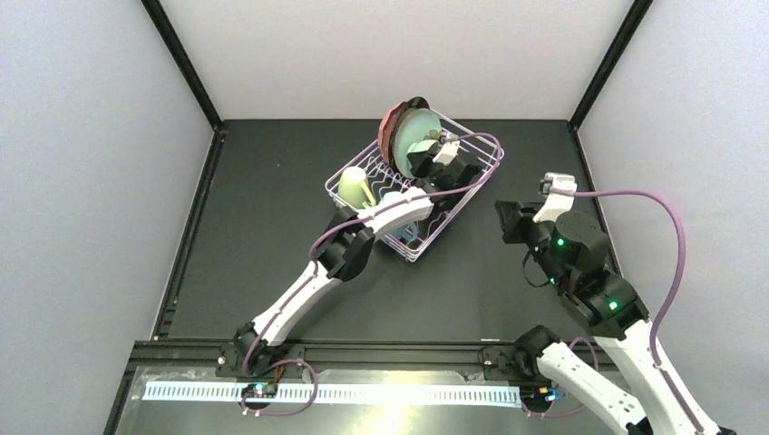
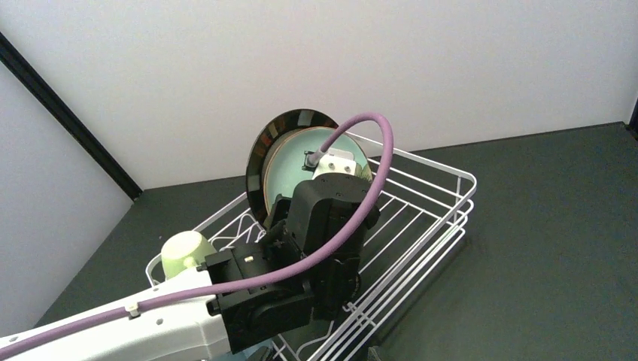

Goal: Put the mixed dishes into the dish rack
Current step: Place the upside down bowl on the dish rack.

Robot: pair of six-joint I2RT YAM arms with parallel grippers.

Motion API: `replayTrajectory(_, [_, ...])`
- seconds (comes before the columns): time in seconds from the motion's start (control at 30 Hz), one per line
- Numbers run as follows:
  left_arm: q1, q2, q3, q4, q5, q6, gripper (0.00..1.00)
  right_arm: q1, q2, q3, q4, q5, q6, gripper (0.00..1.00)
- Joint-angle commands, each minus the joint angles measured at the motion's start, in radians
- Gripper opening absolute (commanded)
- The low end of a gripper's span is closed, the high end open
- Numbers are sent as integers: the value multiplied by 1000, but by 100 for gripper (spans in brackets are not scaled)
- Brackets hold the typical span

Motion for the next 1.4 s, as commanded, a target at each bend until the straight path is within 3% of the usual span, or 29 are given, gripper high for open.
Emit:
replayTrajectory(0.0, [33, 45, 76, 58, -21, 13, 1, -1, -7, -23, 59, 1, -12, 72])
replayTrajectory(1.37, [32, 161, 55, -24, -87, -17, 1, -1, -140, -199, 164, 29, -12, 72])
